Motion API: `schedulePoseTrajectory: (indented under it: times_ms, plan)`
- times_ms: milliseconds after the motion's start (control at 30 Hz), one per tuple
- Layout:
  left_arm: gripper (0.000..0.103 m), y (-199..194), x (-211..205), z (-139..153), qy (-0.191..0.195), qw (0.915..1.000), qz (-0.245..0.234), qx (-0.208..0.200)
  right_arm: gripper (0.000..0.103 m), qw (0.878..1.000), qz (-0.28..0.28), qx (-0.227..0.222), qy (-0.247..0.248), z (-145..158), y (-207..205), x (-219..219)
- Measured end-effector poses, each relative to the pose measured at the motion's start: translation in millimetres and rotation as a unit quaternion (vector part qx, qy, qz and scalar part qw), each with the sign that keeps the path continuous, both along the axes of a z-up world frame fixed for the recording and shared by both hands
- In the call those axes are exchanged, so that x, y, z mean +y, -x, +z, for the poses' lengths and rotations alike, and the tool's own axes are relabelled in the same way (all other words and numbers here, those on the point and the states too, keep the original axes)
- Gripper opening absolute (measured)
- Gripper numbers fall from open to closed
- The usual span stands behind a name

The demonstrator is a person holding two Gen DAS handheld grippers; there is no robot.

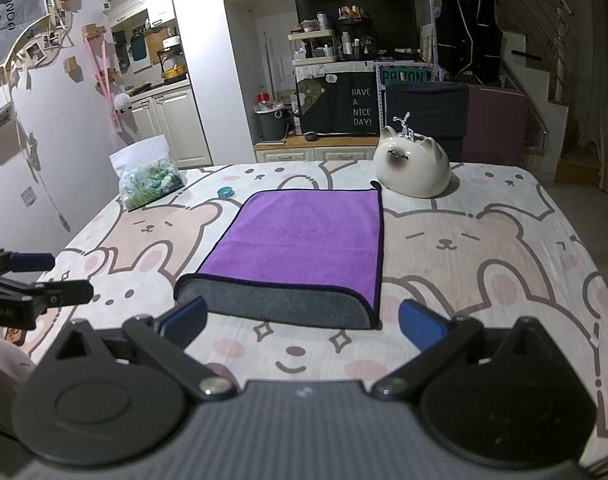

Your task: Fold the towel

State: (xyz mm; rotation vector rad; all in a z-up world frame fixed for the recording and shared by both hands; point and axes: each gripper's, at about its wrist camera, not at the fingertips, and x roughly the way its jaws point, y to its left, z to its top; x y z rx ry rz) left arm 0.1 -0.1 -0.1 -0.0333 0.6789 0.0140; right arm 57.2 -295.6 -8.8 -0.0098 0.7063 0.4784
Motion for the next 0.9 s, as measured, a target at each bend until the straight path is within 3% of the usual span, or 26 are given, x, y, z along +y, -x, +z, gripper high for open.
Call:
schedulePoseTrajectory:
  times_ms: [900]
  plan:
    - [0.103,-17,-4,1,0.009,0.9998,-0.012,0.011,0.102,1.0,0.005,0.003,0.001,-1,-7,-4]
